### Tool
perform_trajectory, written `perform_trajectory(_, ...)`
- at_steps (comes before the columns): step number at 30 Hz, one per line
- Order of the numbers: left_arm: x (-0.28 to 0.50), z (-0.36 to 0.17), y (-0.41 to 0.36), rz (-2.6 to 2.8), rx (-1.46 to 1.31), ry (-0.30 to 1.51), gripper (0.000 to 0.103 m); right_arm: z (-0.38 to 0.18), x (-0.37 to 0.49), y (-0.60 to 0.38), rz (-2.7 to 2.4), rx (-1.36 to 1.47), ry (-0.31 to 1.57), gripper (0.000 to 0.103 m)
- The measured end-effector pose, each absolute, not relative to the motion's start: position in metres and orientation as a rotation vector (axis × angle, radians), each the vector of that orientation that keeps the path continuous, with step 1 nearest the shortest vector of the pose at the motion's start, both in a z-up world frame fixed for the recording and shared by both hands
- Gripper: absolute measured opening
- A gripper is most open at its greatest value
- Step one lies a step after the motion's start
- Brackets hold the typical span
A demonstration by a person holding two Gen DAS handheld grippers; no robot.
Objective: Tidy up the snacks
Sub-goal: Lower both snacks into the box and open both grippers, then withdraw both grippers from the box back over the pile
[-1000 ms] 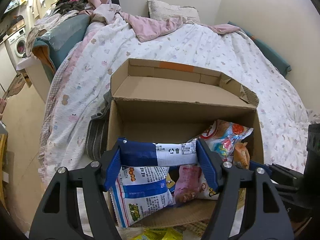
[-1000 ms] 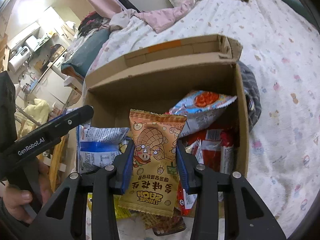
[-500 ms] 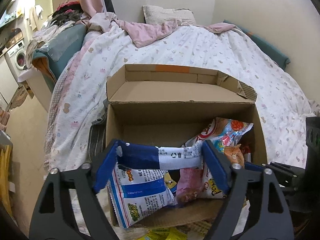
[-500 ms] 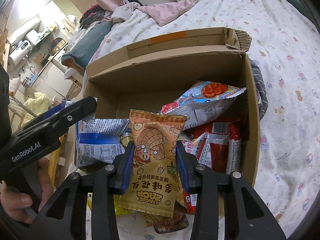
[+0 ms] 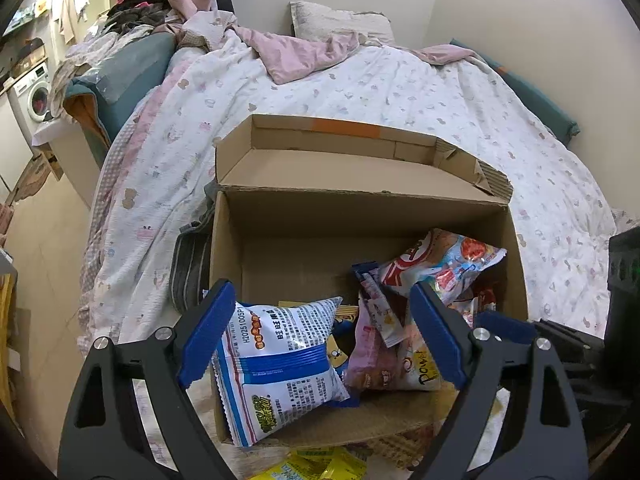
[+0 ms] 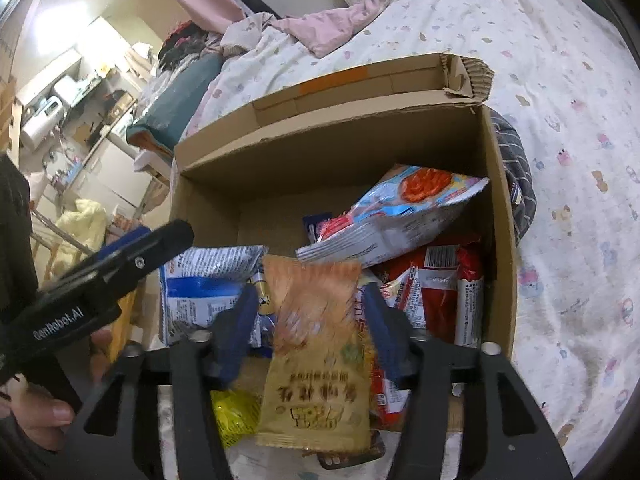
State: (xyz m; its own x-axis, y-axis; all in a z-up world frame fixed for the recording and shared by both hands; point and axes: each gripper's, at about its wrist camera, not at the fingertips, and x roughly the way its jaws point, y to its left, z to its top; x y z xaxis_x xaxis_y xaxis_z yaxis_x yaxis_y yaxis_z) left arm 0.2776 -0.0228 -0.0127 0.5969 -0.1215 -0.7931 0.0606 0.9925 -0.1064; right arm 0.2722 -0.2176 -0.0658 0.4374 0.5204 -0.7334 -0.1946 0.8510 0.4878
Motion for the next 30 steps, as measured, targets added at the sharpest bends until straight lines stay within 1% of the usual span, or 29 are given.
perform_trajectory(1,0.278,-0.013,-0.023,-0.105,-0.070,0.925,0.087,-0.065,0.272,-0.219,0.454,0.360,1.025,0.068)
perform_trajectory(4,0.278,-0.013,-0.023,-0.103,-0.070,0.929,0.087,-0.065,0.273,-0.219,0.447,0.357,1.027,0.070)
perform_trajectory(15,0.271,-0.012,-0.021,-0.101,-0.057,0.937,0.087,-0.064,0.272,-0.219,0.449,0.353,1.030,0.070)
perform_trajectory(26,0.233,-0.002,-0.018,-0.083,-0.034,0.930,0.087,-0.054,0.253,-0.224,0.432,0.346,1.017,0.070)
perform_trajectory(30,0.217,-0.002,-0.011,-0.068,-0.064,0.943,0.087,-0.049,0.240,-0.228,0.427,0.343,1.009,0.070)
